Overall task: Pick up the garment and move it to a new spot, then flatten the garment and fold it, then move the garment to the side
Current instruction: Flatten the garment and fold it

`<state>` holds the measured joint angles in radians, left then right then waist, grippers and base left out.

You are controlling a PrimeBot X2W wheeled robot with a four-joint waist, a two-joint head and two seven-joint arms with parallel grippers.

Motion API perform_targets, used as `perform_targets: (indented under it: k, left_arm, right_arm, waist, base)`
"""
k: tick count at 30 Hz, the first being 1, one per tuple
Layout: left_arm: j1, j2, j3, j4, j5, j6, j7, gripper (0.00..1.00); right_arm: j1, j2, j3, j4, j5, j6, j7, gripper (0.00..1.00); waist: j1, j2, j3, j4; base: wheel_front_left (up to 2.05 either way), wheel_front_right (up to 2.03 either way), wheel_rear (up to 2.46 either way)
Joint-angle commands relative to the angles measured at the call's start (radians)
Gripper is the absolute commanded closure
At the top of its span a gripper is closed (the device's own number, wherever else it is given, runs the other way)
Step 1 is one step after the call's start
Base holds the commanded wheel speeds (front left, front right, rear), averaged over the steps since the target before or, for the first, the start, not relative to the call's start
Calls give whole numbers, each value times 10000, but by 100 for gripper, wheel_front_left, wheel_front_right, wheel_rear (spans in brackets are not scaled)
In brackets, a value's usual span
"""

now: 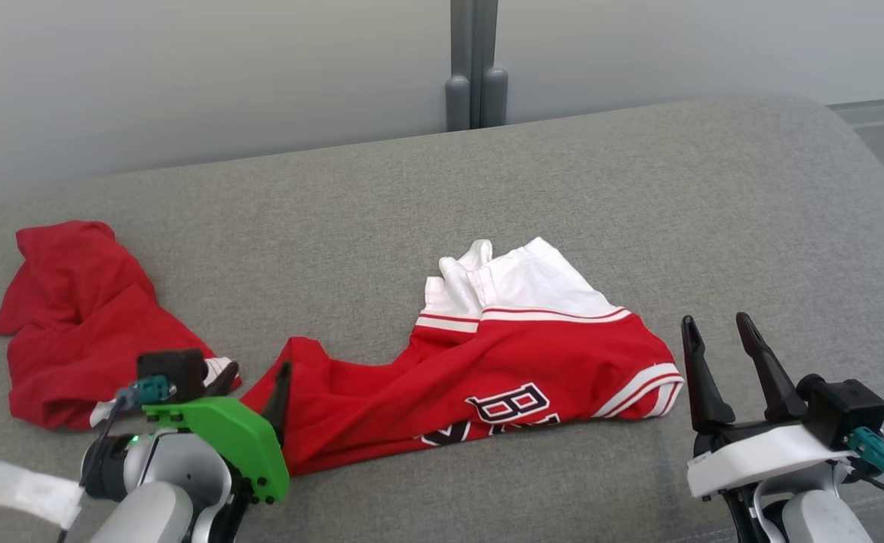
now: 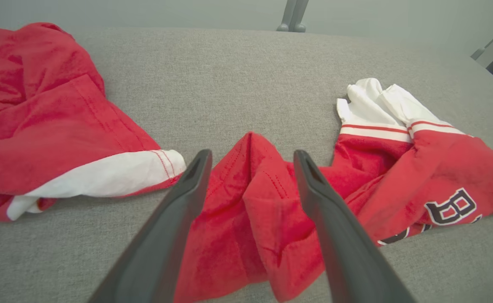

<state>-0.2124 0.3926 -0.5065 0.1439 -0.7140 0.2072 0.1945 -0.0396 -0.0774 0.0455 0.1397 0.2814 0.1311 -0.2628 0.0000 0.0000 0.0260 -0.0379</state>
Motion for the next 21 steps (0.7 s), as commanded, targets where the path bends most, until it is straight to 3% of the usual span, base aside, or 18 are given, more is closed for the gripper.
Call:
perform_targets:
  k: [1, 7, 21]
  left_arm:
    - [-237, 54, -116, 176, -115, -150, 257, 0]
    - [-1090, -54, -547, 1119, -410, -810, 1344, 0]
    - [-2141, -352, -856, 3048, -752, -1739, 1914, 0]
  right_arm:
    - [-64, -20, -20, 38, 44, -7, -43, 0]
    - [-183, -9, -28, 89, 53, -7, -43, 0]
    - [-266, 42, -5, 114, 27, -7, -43, 0]
  waist:
    - [0, 0, 44, -59]
    - [0, 0, 138, -230]
    - [0, 0, 175, -432]
  base:
    - [0, 0, 0]
    - [0, 0, 0]
    - [0, 0, 0]
